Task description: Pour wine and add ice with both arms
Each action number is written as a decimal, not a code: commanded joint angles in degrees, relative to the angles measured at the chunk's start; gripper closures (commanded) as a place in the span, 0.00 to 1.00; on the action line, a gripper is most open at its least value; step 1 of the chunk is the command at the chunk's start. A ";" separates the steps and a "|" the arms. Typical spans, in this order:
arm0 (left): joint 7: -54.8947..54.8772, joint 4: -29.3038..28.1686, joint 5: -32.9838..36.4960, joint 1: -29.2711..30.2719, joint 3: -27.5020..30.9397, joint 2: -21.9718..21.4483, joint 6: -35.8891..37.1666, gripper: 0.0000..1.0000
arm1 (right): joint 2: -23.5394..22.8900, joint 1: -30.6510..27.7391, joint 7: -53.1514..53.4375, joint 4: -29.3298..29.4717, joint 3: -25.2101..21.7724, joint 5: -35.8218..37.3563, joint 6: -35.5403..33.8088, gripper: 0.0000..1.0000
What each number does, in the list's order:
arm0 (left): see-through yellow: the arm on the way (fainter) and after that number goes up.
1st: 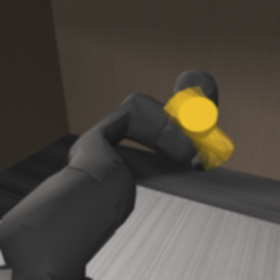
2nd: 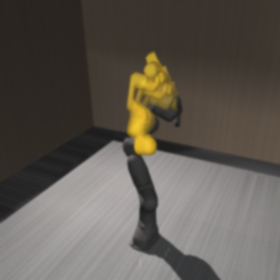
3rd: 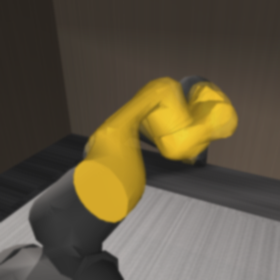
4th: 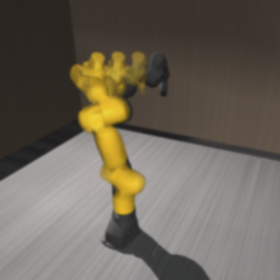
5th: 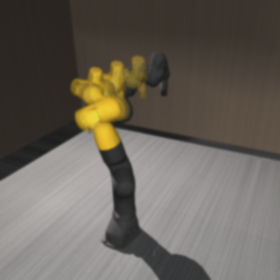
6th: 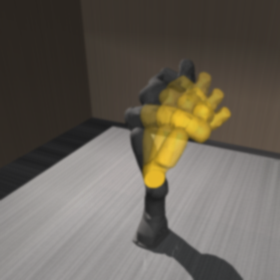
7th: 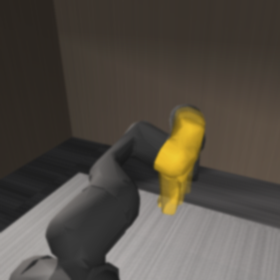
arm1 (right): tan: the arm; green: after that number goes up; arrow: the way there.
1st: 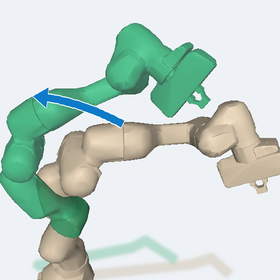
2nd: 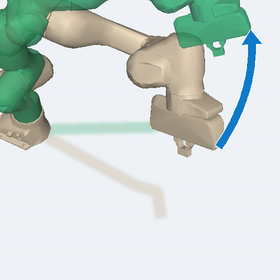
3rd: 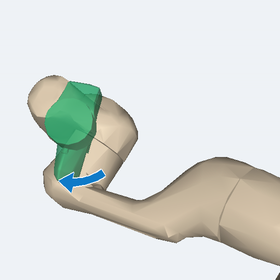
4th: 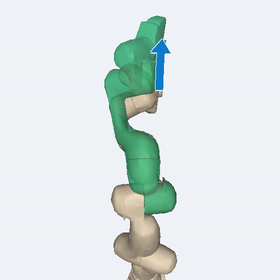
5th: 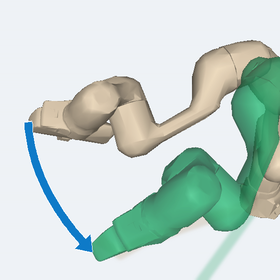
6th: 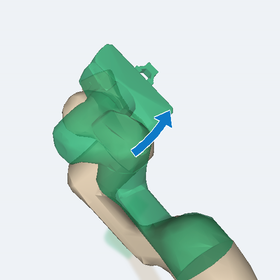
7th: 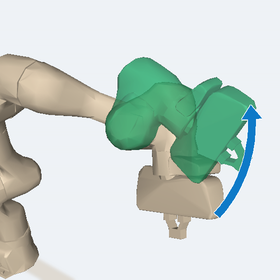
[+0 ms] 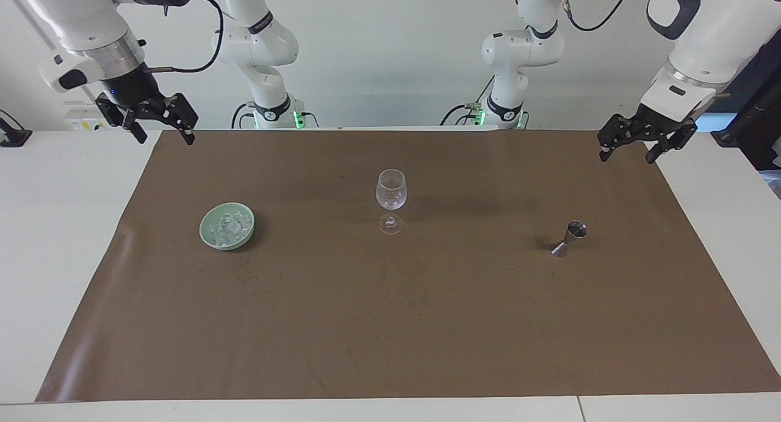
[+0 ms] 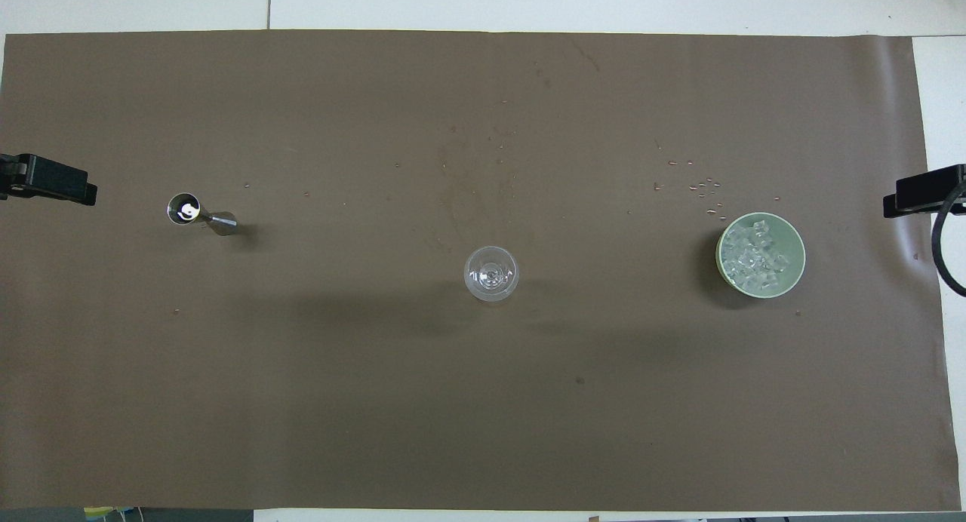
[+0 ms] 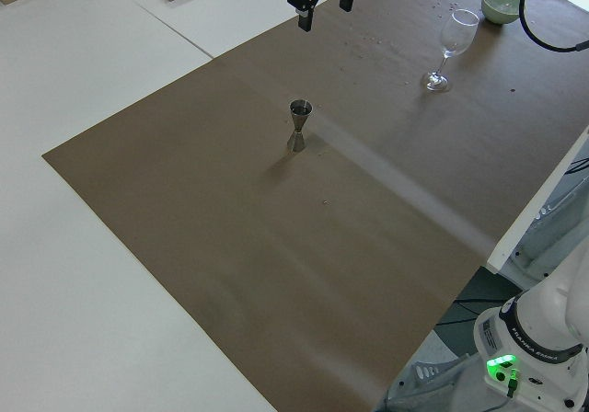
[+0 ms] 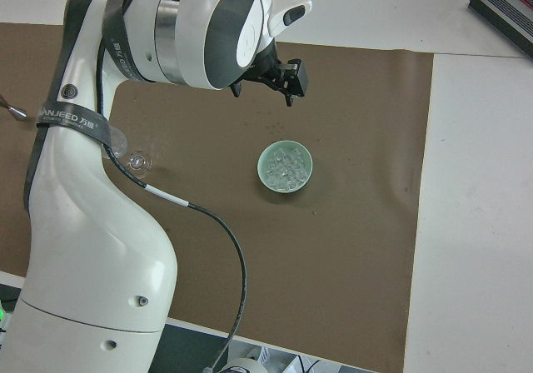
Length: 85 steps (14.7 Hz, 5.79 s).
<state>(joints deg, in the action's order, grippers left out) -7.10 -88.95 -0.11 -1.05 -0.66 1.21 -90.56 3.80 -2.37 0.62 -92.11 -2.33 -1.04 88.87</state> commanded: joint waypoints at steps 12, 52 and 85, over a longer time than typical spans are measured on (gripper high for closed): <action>0.16 -2.45 0.99 0.26 -0.21 -1.92 -1.20 0.00 | 0.33 -0.62 -0.88 -0.79 0.48 -0.46 0.69 0.00; 68.60 3.87 -35.66 6.94 8.57 25.68 -11.21 0.00 | 0.42 -1.15 -0.97 -0.88 0.39 -0.46 -0.72 0.00; 49.11 -31.28 -70.03 10.63 7.61 18.21 -20.97 0.00 | 0.51 -1.23 -0.97 -0.88 0.39 -0.46 -0.72 0.00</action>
<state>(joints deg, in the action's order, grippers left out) 43.06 -117.61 -68.71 9.41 6.84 21.43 -110.24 3.77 -2.64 0.62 -92.39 -2.46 -1.04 88.43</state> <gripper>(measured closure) 0.000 0.000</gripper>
